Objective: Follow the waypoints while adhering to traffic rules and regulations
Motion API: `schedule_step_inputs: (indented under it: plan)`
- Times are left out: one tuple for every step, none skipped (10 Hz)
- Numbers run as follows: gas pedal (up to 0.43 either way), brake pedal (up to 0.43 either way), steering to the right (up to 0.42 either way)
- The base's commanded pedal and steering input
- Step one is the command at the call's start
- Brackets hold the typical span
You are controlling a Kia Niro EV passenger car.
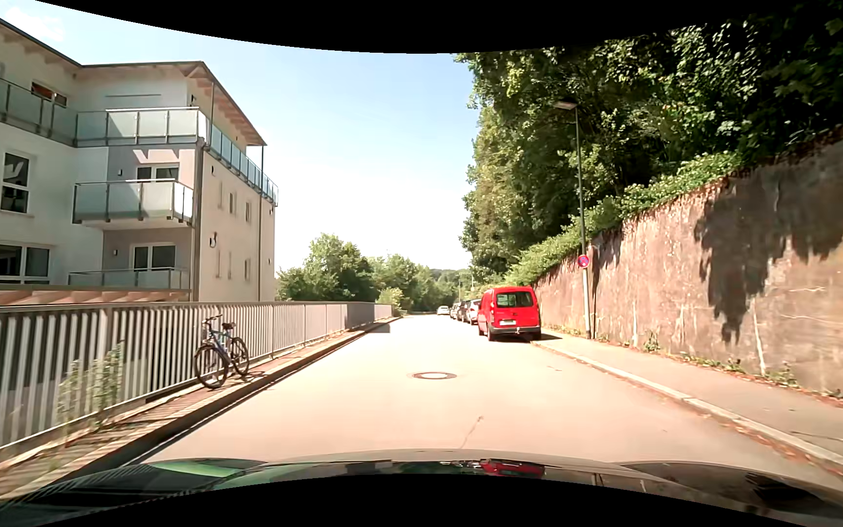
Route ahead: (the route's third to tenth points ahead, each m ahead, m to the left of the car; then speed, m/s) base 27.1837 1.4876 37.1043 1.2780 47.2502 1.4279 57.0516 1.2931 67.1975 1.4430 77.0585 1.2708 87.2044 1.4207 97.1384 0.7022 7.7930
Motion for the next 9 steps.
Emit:
schedule_step_inputs:
  plan:
    - [0.087, 0.0, 0.0]
    - [0.087, 0.0, 0.0]
    - [0.087, 0.0, 0.0]
    - [0.087, 0.0, 0.0]
    - [0.087, 0.0, -0.002]
    - [0.087, 0.0, -0.004]
    - [0.087, 0.0, -0.004]
    - [0.098, 0.0, -0.004]
    - [0.098, 0.0, -0.004]
